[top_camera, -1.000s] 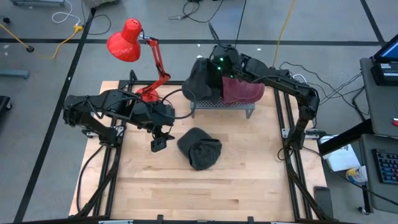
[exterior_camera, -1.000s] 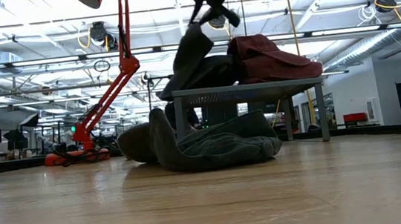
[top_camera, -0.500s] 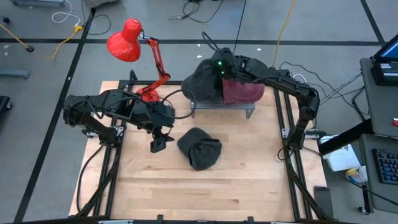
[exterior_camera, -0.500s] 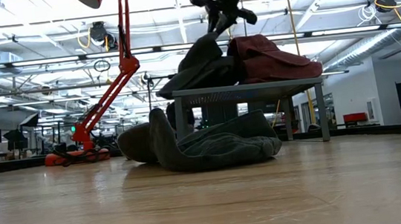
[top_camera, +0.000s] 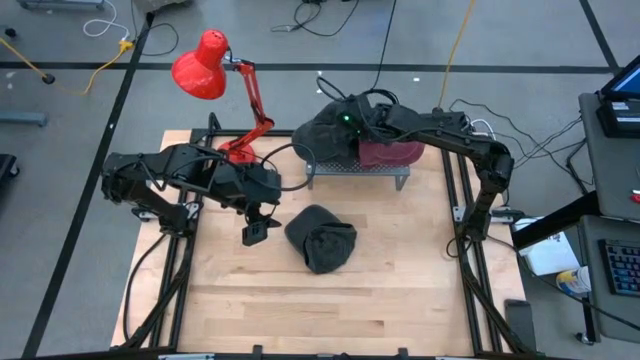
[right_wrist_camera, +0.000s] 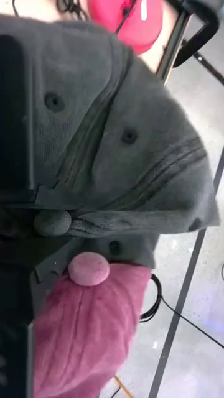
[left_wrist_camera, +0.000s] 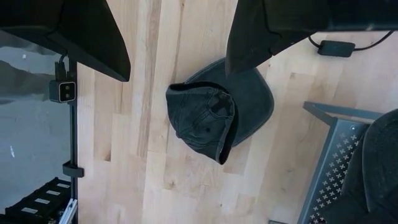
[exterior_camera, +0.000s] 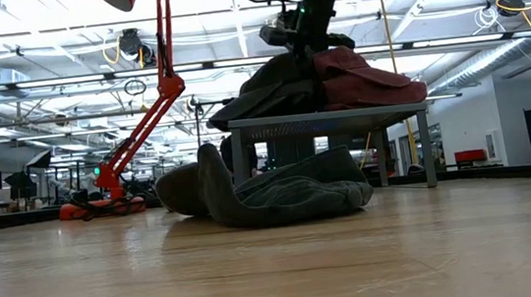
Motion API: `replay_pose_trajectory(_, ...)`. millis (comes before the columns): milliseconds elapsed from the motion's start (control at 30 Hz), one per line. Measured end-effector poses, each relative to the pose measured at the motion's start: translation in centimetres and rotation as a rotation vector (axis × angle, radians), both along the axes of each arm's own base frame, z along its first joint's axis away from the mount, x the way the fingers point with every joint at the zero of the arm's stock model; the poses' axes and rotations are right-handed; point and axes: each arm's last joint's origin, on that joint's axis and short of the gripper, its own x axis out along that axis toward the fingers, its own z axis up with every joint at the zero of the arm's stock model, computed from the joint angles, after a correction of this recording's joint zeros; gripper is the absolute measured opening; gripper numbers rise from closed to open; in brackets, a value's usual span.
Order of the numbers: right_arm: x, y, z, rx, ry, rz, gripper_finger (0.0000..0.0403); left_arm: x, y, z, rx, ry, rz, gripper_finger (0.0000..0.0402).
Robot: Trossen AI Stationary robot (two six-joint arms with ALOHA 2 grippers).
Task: Pick & Place hat
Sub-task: Stack the right black cap on the black cap on the shelf, then stack the black cap on the black cap on the shelf
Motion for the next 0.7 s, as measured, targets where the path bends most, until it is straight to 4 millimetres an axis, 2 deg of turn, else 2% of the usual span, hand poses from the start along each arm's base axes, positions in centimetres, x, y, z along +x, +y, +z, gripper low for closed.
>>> replay_pose_trajectory(67, 0.0, 0.0, -0.2, 0.002, 0.004, 0.001, 0.0041, 0.0, 0.0, 0.0, 0.001, 0.0, -0.001, 0.0269)
replay_pose_trajectory(133, 0.0, 0.0, -0.2, -0.001, 0.005, 0.004, 0.0061, 0.0, 0.0, 0.0, 0.001, 0.0, -0.002, 0.0269)
replay_pose_trajectory(400, -0.7, 0.3, 1.2, -0.037, -0.006, 0.037, 0.0194, 0.0, 0.0, 0.0, 0.004, -0.001, -0.005, 0.0269)
replay_pose_trajectory(500, -1.0, 0.4, 1.9, -0.074, -0.004, 0.047, 0.0232, 0.0, 0.0, 0.0, 0.013, -0.002, -0.017, 0.0269)
replay_pose_trajectory(700, -2.5, 1.0, 4.0, -0.141, -0.018, 0.054, 0.0253, 0.1, 0.0, 0.1, 0.025, -0.022, -0.037, 0.0269)
